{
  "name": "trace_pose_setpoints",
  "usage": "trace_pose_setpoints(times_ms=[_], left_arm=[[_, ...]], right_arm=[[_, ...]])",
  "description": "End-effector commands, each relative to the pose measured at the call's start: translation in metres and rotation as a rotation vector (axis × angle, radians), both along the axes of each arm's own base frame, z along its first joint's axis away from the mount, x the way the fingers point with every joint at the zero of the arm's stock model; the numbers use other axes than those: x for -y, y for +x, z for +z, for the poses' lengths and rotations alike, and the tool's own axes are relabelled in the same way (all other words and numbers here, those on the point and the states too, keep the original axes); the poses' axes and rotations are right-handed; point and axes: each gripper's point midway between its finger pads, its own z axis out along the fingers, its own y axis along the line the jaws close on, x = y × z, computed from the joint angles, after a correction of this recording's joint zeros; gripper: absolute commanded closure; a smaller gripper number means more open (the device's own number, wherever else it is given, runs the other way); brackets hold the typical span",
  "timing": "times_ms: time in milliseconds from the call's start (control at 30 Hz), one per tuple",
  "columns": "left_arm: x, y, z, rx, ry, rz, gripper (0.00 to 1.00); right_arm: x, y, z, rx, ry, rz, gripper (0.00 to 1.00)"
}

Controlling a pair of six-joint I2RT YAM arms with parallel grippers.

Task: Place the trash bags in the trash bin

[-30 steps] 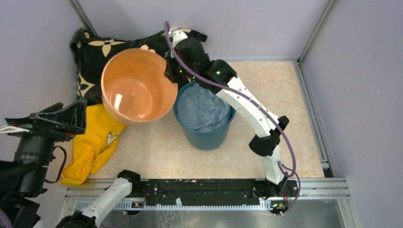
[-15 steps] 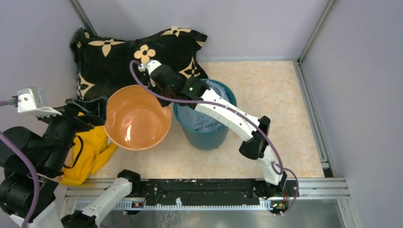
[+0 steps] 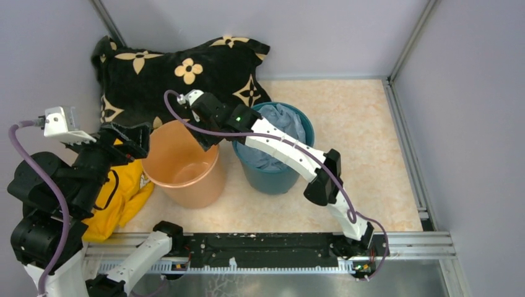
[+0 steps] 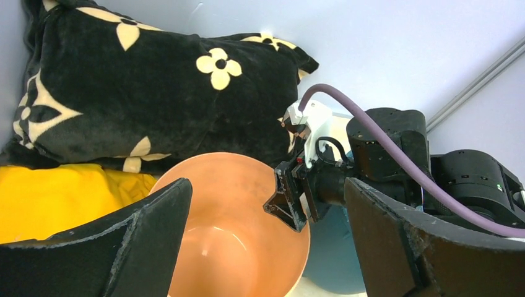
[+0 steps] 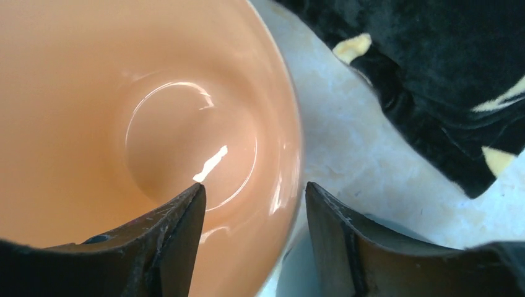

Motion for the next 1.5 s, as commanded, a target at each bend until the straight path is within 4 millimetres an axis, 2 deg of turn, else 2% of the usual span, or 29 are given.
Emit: trace_pose_setpoints(times_ms=[0, 133, 267, 400, 500, 567, 667, 767, 867, 1033, 1167, 1467], left_arm=[[0.007, 0.013, 0.002, 0.010, 0.019, -0.018, 0.01], [0.010, 0.020, -0.003, -0.001, 0.028, -0.025, 0.01], [0.015, 0.028, -0.007, -0.012, 0.031, -0.035, 0.01], [0.021, 0.038, -0.014, -0.026, 0.035, -0.051, 0.01], [0.028, 0.047, -0.022, -0.046, 0.037, -0.073, 0.01], [0.034, 0.054, -0.028, -0.062, 0.044, -0.095, 0.01], [0.042, 0.067, -0.043, -0.112, 0.074, -0.120, 0.01], [0.050, 0.080, -0.060, -0.167, 0.107, -0.145, 0.01], [0.057, 0.092, -0.079, -0.220, 0.131, -0.166, 0.01], [0.066, 0.102, -0.097, -0.256, 0.133, -0.194, 0.01], [0.070, 0.104, -0.104, -0.265, 0.126, -0.211, 0.01], [0.075, 0.102, -0.109, -0.269, 0.117, -0.238, 0.01]], right_arm=[[-0.003, -0.001, 0.049, 0.068, 0.118, 0.020, 0.38], [0.004, 0.004, 0.080, 0.135, 0.170, -0.002, 0.36], [0.026, 0.004, 0.123, 0.216, 0.247, -0.058, 0.35], [0.069, 0.000, 0.171, 0.308, 0.352, -0.160, 0.32], [0.119, 0.000, 0.188, 0.365, 0.352, -0.305, 0.28], [0.156, 0.004, 0.183, 0.387, 0.297, -0.426, 0.27], [0.203, 0.009, 0.163, 0.369, 0.222, -0.570, 0.30], [0.227, 0.013, 0.137, 0.316, 0.212, -0.625, 0.33], [0.242, 0.020, 0.115, 0.259, 0.240, -0.652, 0.34], [0.241, 0.030, 0.088, 0.204, 0.261, -0.627, 0.35], [0.232, 0.034, 0.076, 0.191, 0.255, -0.596, 0.36], [0.220, 0.050, 0.049, 0.166, 0.192, -0.614, 0.40]])
